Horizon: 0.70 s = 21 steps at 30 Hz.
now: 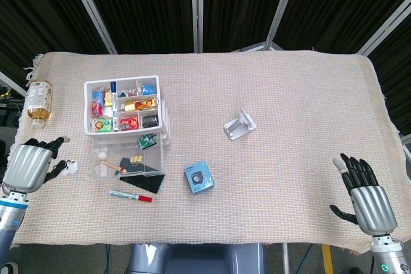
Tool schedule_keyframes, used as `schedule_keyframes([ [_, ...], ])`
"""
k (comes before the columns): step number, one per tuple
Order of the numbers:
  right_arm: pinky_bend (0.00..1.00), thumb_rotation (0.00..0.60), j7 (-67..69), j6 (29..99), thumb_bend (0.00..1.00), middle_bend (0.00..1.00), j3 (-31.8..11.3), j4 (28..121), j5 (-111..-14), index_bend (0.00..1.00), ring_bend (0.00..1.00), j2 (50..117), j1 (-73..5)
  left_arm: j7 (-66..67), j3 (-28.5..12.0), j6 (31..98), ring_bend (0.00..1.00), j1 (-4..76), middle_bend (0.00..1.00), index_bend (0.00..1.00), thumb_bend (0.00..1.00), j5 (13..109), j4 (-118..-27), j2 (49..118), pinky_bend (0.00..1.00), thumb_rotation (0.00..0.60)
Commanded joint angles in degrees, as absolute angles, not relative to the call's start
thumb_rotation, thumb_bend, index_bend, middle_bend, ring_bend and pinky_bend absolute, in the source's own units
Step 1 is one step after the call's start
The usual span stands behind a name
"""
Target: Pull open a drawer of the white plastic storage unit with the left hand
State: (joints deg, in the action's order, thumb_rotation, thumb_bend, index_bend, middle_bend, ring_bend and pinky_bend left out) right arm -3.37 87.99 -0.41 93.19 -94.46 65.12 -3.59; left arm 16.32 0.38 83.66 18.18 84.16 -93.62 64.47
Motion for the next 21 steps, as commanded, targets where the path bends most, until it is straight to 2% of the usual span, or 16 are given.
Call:
schedule_keyframes([
  [1, 0.00, 0.600, -3.39, 87.98, 0.01, 0.00, -0.39, 93.16, -94.47, 0.00, 0.00, 65.14, -3.59, 16.01, 0.07, 84.80, 0.56, 16.76, 0.48, 0.24, 0.27, 83.18, -93.47, 65.75, 0.42, 0.600],
  [5, 0.00, 0.600, -3.50, 87.94, 0.01, 0.00, -0.38, 93.15, -94.47, 0.00, 0.00, 65.16, -3.61, 15.56, 0.04, 85.82, 0.46, 15.28, 0.35, 0.15, 0.23, 82.38, -93.89, 66.59, 0.31, 0.600],
  [10, 0.00, 0.600, -3.74, 87.77, 0.01, 0.00, -0.32, 93.11, -94.41, 0.00, 0.00, 65.29, -3.62, 16.54, 0.17, 86.88, 0.30, 13.76, 0.18, 0.08, 0.04, 81.87, -94.19, 67.23, 0.22, 0.600],
  [13, 0.00, 0.600, -3.80, 87.69, 0.01, 0.00, -0.30, 93.12, -94.37, 0.00, 0.00, 65.34, -3.64, 16.88, -0.36, 87.65, 0.24, 13.38, 0.11, 0.04, 0.00, 82.13, -93.69, 67.93, 0.19, 0.600],
  [21, 0.00, 0.600, -3.77, 87.75, 0.01, 0.00, -0.33, 93.10, -94.36, 0.00, 0.00, 65.36, -3.63, 17.15, -2.31, 86.23, 0.21, 14.04, 0.08, 0.02, 0.00, 81.61, -92.87, 68.47, 0.17, 0.600],
])
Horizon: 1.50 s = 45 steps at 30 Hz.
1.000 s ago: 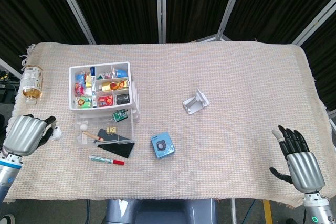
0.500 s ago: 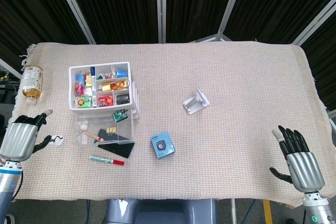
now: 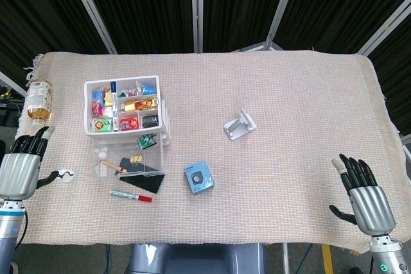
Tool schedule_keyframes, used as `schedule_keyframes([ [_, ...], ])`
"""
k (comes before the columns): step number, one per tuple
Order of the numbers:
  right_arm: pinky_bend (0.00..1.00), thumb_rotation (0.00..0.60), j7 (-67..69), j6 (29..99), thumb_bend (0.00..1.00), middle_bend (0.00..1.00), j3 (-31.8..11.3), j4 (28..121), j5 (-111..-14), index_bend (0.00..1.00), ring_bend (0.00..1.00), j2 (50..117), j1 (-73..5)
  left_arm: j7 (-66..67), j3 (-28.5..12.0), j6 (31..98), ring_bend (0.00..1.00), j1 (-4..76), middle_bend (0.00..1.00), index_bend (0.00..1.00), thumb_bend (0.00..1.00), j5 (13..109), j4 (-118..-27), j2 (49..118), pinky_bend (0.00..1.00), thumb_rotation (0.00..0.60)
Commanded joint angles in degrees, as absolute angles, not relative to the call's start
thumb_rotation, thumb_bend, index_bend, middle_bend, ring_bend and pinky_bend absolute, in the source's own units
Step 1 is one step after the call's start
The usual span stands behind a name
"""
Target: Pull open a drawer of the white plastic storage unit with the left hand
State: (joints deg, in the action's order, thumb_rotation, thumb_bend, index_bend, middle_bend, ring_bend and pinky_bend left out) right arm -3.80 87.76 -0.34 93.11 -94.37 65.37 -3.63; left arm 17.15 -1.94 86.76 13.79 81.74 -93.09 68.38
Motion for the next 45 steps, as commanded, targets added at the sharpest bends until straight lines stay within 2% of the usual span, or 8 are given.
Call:
schedule_keyframes([
  [1, 0.00, 0.600, -3.75, 87.73, 0.01, 0.00, -0.32, 93.10, -94.35, 0.00, 0.00, 65.34, -3.63, 17.27, -2.42, 85.79, 0.21, 14.19, 0.07, 0.02, 0.00, 81.50, -92.77, 68.51, 0.17, 0.600],
  [9, 0.00, 0.600, -3.67, 87.68, 0.01, 0.00, -0.31, 93.13, -94.31, 0.00, 0.00, 65.30, -3.65, 20.30, -1.96, 78.43, 0.17, 15.61, 0.02, 0.00, 0.02, 77.45, -93.75, 68.71, 0.17, 0.600],
  [17, 0.00, 0.600, -3.87, 87.55, 0.01, 0.00, -0.27, 93.09, -94.23, 0.00, 0.00, 65.34, -3.66, 6.92, -2.10, 67.06, 0.17, 17.33, 0.01, 0.00, 0.00, 72.27, -99.18, 65.82, 0.17, 0.600],
  [24, 0.00, 0.600, -4.13, 87.47, 0.01, 0.00, -0.22, 93.06, -94.29, 0.00, 0.00, 65.43, -3.68, 4.94, -2.66, 65.22, 0.15, 17.79, 0.00, 0.00, 0.00, 70.72, -98.95, 65.32, 0.17, 0.600],
  [31, 0.00, 0.600, -4.25, 87.57, 0.01, 0.00, -0.29, 92.97, -94.25, 0.00, 0.00, 65.50, -3.66, 7.06, -3.24, 72.01, 0.12, 15.88, 0.00, 0.00, 0.00, 73.81, -98.15, 66.73, 0.12, 0.600],
  [36, 0.00, 0.600, -4.50, 87.30, 0.01, 0.00, -0.20, 92.82, -94.36, 0.00, 0.00, 65.58, -3.78, 10.53, -2.57, 80.25, 0.00, 12.67, 0.00, 0.00, 0.00, 77.71, -98.92, 67.77, 0.01, 0.600],
  [40, 0.00, 0.600, -4.44, 87.78, 0.01, 0.00, -0.24, 92.73, -94.98, 0.00, 0.00, 65.62, -3.83, 12.97, -1.45, 87.83, 0.00, 9.14, 0.00, 0.00, 0.00, 81.30, -96.95, 71.09, 0.00, 0.600],
  [45, 0.00, 0.600, -4.16, 88.78, 0.01, 0.00, -0.29, 92.74, -96.06, 0.00, 0.00, 65.57, -3.81, 15.08, -0.86, 92.78, 0.00, 6.76, 0.00, 0.00, 0.00, 83.69, -94.20, 73.45, 0.00, 0.600],
])
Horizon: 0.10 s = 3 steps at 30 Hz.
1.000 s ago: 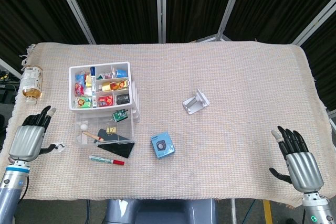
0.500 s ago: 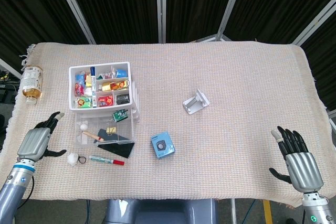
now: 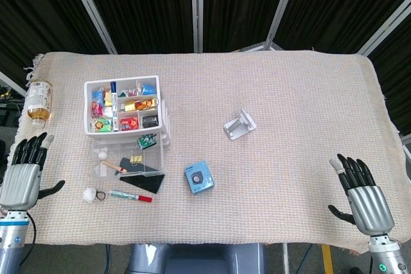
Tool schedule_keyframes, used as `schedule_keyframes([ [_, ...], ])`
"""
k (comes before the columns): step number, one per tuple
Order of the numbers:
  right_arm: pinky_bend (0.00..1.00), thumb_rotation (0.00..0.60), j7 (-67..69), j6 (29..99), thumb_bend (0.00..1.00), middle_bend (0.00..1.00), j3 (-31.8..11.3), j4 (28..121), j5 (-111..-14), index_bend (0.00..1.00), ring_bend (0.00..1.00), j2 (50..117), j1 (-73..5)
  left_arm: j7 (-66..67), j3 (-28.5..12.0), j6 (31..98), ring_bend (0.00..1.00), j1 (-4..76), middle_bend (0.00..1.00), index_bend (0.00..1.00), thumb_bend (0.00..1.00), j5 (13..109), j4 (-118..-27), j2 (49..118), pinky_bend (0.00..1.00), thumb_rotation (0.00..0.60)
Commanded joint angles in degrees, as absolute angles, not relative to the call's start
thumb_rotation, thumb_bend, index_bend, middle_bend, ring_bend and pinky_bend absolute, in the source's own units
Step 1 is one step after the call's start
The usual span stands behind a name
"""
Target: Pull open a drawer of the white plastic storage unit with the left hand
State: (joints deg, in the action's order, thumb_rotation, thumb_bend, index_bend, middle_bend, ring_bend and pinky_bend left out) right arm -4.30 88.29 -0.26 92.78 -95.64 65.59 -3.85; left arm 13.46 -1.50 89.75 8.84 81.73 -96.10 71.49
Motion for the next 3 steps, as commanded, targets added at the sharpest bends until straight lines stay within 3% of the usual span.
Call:
schedule_keyframes([
  [1, 0.00, 0.600, -4.03, 89.19, 0.01, 0.00, -0.31, 92.70, -96.33, 0.00, 0.00, 65.54, -3.71, 15.15, -0.52, 93.50, 0.00, 6.22, 0.00, 0.00, 0.00, 84.17, -93.81, 73.62, 0.00, 0.600],
  [3, 0.00, 0.600, -3.76, 89.81, 0.01, 0.00, -0.37, 92.64, -96.66, 0.00, 0.00, 65.53, -3.58, 14.99, 0.01, 94.18, 0.00, 5.46, 0.00, 0.00, 0.00, 84.56, -93.54, 73.65, 0.00, 0.600],
])
